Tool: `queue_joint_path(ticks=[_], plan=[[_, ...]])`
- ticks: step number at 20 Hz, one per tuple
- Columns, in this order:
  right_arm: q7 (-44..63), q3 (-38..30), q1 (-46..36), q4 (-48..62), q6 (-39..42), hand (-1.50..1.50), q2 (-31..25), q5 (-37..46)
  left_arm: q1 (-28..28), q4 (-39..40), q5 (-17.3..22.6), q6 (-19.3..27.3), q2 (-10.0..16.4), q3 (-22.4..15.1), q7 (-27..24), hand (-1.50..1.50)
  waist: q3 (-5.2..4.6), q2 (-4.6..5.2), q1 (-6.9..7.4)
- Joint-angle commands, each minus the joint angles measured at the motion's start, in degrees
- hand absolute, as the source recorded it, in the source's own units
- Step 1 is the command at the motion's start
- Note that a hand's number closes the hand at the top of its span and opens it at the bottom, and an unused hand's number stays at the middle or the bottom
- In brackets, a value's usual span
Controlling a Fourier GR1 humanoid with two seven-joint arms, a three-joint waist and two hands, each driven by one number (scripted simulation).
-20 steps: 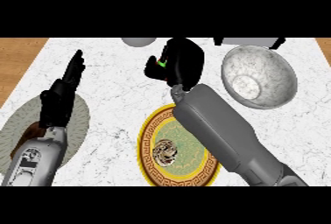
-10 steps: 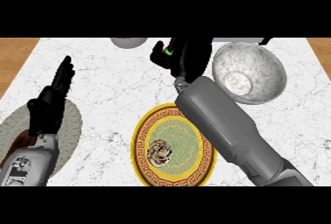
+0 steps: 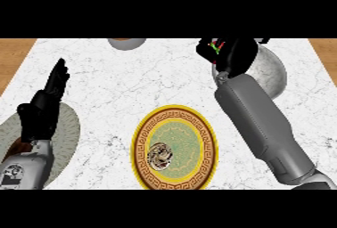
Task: Pick the tomato from the plate and place it in the bowl
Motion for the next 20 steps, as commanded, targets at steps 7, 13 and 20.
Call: queue_joint_path(ticks=[7, 13, 20], plan=[[-8.26, -6.26, 2.55, 15.09, -4.72, 1.50, -9.21, 1.94, -1.05, -1.46, -0.82, -0.34, -0.78, -0.21, 1.49, 0.00, 0.05, 0.42, 0.61], [-18.93, -13.66, 3.59, 21.52, -9.39, 1.50, -11.12, -6.50, -1.70, 2.41, 1.04, -2.55, 0.09, 2.10, -0.76, 0.00, 0.11, 0.70, 0.94], [-37.97, -22.66, 6.34, 20.95, -6.22, -1.50, -9.05, -22.66, -1.85, 0.65, -2.42, 0.34, -2.78, -1.04, -0.84, 0.00, 0.32, 1.43, 1.84]])
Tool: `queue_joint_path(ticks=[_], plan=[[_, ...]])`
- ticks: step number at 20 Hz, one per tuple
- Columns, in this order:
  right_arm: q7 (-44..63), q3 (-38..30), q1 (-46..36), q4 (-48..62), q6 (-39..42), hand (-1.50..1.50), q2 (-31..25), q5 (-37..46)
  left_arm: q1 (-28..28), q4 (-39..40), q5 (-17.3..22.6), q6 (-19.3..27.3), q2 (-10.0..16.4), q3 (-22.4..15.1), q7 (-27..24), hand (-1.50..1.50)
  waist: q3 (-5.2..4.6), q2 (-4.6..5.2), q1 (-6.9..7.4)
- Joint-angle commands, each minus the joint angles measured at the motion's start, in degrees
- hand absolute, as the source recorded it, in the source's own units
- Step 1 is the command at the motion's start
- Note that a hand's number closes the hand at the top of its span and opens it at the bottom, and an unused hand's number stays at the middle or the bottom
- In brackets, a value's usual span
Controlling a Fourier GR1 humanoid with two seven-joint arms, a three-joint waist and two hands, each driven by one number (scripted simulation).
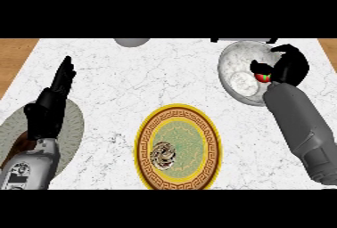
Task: Pick the tomato from the plate and place it in the bowl
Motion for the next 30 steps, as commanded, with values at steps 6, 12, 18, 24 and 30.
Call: queue_joint_path(ticks=[6, 12, 18, 24, 30], plan=[[-27.25, -10.96, 2.26, -1.87, 0.79, -1.50, -0.39, -16.91, -3.20, 1.55, 1.17, -0.80, -0.39, 1.04, 2.28, 0.00, 0.07, 0.24, 0.31], [-34.79, -14.63, 4.42, -4.96, 1.99, -1.50, 1.27, -23.17, 2.94, -0.07, 0.00, -0.56, -0.41, 1.60, -1.35, 0.00, -0.18, -0.92, -1.47], [-36.39, -16.05, 13.99, -17.68, 10.85, -1.50, -0.13, -29.96, 4.40, -0.90, 0.30, -1.22, 0.14, 3.00, -1.52, 0.00, -0.26, -1.53, -3.08], [-36.44, -12.26, 28.73, -38.78, 16.72, -1.50, 4.68, -34.22, 4.05, 0.13, 0.44, -2.16, 1.59, 4.79, -0.95, 0.00, -0.29, -1.76, -3.68], [-36.97, -8.21, 46.11, -56.54, 20.89, -1.50, 7.98, -36.36, 3.23, -1.43, -0.89, -1.32, -0.33, 3.53, 0.58, 0.00, -0.25, -1.37, -3.05]])
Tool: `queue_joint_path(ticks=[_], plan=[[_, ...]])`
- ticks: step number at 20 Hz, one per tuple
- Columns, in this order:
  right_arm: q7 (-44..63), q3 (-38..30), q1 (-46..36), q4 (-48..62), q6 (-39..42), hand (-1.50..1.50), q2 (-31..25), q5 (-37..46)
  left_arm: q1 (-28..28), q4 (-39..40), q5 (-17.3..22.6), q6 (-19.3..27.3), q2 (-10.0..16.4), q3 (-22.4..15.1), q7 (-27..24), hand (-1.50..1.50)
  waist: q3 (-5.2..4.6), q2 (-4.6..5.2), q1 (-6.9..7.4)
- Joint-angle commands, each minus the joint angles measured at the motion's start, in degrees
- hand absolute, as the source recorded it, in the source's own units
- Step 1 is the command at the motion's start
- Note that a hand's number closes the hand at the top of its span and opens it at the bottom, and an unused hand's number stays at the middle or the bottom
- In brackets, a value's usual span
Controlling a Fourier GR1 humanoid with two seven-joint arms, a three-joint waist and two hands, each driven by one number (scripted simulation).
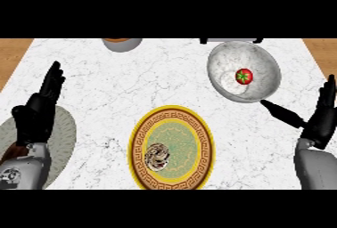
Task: Pick the tomato from the plate and place it in the bowl
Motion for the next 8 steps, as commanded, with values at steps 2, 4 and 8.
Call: queue_joint_path(ticks=[2, 4, 8], plan=[[0.34, 2.83, 9.57, -12.21, 2.10, -1.50, 1.87, -0.76, -2.76, -0.53, 0.26, -1.21, -0.51, 0.44, 2.51, 0.00, 0.03, 0.30, 0.73], [1.47, 3.52, 15.16, -18.11, 2.92, -1.50, 2.45, -0.91, -2.85, 0.94, -2.86, 1.38, -2.42, -1.24, 1.16, 0.00, 0.03, 0.29, 0.58], [-1.28, 5.43, 19.34, -19.91, 2.18, -1.50, 5.20, 0.44, -2.02, -1.24, -1.48, -1.78, -1.03, 0.32, 2.24, 0.00, 0.04, 0.33, 0.84]])
